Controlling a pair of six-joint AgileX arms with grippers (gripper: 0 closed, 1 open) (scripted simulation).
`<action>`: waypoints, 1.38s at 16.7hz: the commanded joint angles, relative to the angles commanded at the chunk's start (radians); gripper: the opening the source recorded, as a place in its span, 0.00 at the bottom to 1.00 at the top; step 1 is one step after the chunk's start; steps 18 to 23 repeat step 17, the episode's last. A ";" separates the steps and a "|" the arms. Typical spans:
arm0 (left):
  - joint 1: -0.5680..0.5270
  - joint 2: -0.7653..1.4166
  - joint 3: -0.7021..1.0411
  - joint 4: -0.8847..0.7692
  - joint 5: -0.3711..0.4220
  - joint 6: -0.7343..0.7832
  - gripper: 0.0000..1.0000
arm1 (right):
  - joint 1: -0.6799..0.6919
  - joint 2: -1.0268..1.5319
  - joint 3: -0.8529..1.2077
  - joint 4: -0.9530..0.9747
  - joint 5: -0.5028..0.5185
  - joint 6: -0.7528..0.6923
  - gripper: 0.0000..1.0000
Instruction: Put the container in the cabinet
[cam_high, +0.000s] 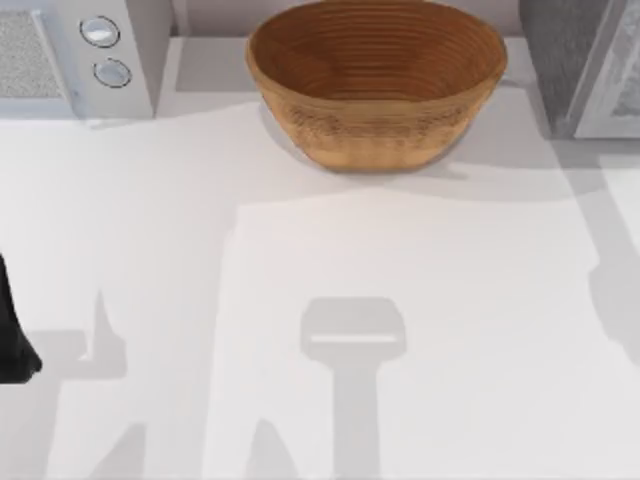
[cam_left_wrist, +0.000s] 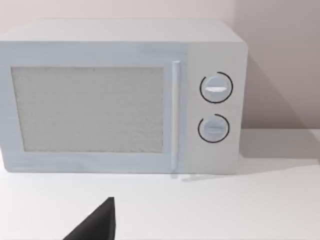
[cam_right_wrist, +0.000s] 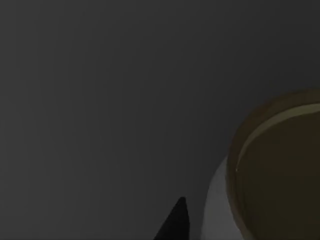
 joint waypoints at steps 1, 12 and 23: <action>0.000 0.000 0.000 0.000 0.000 0.000 1.00 | 0.000 0.000 0.000 0.000 0.000 0.000 0.23; 0.000 0.000 0.000 0.000 0.000 0.000 1.00 | 0.000 0.000 0.000 0.000 0.000 0.000 1.00; 0.000 0.000 0.000 0.000 0.000 0.000 1.00 | 0.000 0.000 0.000 0.000 0.000 0.000 1.00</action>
